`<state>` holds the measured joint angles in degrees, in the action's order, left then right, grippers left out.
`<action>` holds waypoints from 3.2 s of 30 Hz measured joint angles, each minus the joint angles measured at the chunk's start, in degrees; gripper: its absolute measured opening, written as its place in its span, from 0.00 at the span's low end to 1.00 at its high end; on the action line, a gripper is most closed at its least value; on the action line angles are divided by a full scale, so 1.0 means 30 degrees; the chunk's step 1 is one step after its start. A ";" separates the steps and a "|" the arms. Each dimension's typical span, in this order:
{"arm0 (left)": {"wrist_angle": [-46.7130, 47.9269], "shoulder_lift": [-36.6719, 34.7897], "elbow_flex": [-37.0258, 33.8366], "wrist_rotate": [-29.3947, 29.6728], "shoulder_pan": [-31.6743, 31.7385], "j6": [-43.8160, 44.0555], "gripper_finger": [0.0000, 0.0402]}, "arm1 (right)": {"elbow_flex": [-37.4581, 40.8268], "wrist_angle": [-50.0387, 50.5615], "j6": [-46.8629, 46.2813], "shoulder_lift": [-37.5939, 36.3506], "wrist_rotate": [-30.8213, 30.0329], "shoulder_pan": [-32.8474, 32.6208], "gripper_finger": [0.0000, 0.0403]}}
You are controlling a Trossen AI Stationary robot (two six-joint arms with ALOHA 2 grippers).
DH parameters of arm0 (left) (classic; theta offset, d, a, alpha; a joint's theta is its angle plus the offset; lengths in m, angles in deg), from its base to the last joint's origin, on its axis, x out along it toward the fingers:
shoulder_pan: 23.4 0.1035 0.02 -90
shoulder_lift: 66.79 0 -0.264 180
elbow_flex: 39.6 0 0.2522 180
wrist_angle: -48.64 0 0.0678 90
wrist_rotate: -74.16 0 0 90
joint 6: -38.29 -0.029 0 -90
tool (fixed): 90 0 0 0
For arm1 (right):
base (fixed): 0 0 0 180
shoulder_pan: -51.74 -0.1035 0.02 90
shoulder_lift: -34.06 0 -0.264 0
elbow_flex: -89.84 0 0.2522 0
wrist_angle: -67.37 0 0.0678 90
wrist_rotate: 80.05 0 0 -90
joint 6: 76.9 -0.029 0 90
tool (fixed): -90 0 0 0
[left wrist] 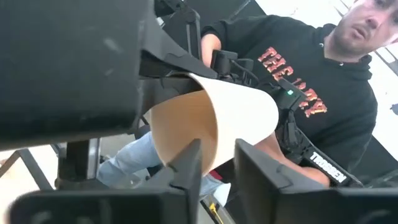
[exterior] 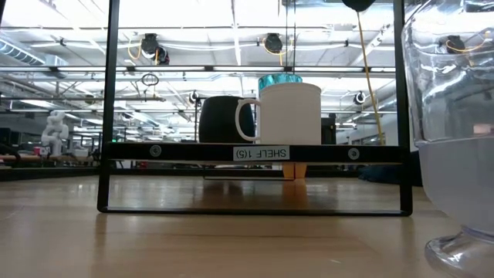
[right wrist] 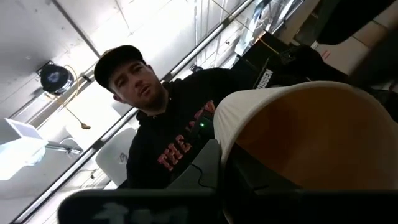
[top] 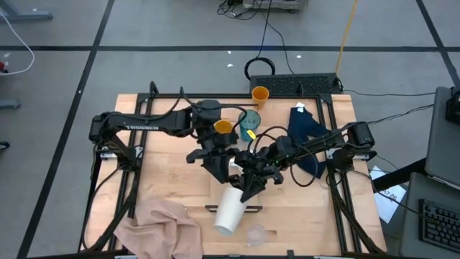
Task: Stack small to large cups/mugs on shelf
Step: Put the white cup on the shelf
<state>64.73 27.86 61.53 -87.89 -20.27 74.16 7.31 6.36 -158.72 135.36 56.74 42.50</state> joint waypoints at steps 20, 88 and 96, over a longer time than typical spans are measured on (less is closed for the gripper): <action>0.0430 0.0000 0.0000 0.1216 -0.1093 0.0558 0.51 | 0.0000 0.0969 0.0121 0.0000 -0.0186 0.0073 0.00; 0.0258 -0.0489 0.0011 -0.0854 -0.1198 0.4332 0.00 | 0.0029 0.2314 0.0850 -0.1289 -0.0029 0.0848 0.47; 0.1875 -0.1643 -0.0015 0.0985 -0.0880 0.4000 0.00 | 0.0000 0.2047 0.2033 -0.1392 -0.0001 0.1591 0.47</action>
<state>70.35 22.93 61.49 -84.93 -22.90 86.16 7.31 12.51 -152.62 131.18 56.73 47.28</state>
